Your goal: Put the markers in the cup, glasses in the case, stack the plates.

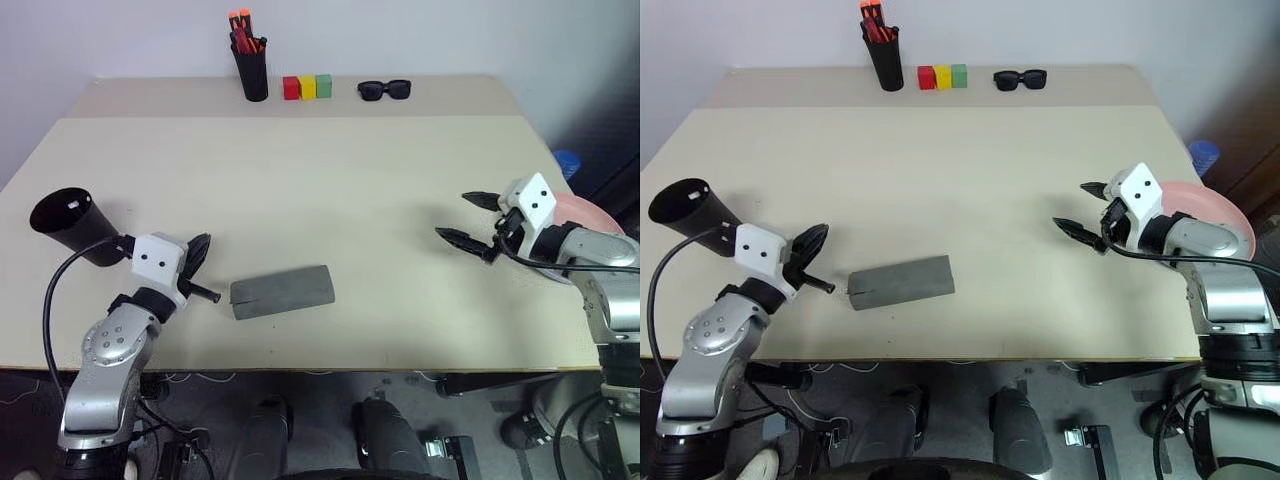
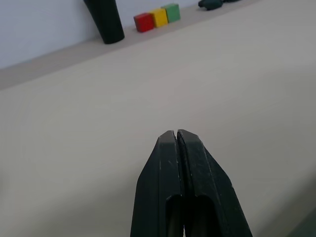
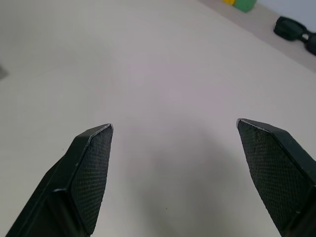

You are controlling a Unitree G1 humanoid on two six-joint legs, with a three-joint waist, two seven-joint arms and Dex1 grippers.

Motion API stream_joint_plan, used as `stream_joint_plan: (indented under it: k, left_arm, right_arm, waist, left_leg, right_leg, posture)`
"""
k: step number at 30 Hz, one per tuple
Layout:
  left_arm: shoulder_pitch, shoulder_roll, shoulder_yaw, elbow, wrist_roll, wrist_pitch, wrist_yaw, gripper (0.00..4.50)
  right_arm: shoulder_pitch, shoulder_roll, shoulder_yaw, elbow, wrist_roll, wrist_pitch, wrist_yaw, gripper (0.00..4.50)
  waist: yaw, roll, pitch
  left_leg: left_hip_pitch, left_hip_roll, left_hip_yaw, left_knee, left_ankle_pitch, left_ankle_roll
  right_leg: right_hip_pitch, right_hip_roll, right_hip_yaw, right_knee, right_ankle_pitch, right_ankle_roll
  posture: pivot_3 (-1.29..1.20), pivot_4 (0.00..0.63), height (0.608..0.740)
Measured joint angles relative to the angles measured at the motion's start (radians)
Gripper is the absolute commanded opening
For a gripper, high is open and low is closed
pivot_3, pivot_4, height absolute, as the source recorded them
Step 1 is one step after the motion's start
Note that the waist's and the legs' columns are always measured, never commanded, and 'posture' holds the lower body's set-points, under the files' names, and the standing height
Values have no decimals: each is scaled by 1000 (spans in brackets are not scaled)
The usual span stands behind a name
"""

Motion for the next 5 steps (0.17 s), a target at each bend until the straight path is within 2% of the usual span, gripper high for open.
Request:
stream_joint_plan:
  k: [5]
  left_arm:
    - [38,-1,5,-40,-1,11,9,0]
  right_arm:
    - [1,29,16,24,2,6,0,4063]
  waist:
    - [-4,0,0]
  left_leg:
    - [0,0,0,0,0,0]
  right_leg:
    - [0,0,0,0,0,0]
  posture:
    - [0,150,740]
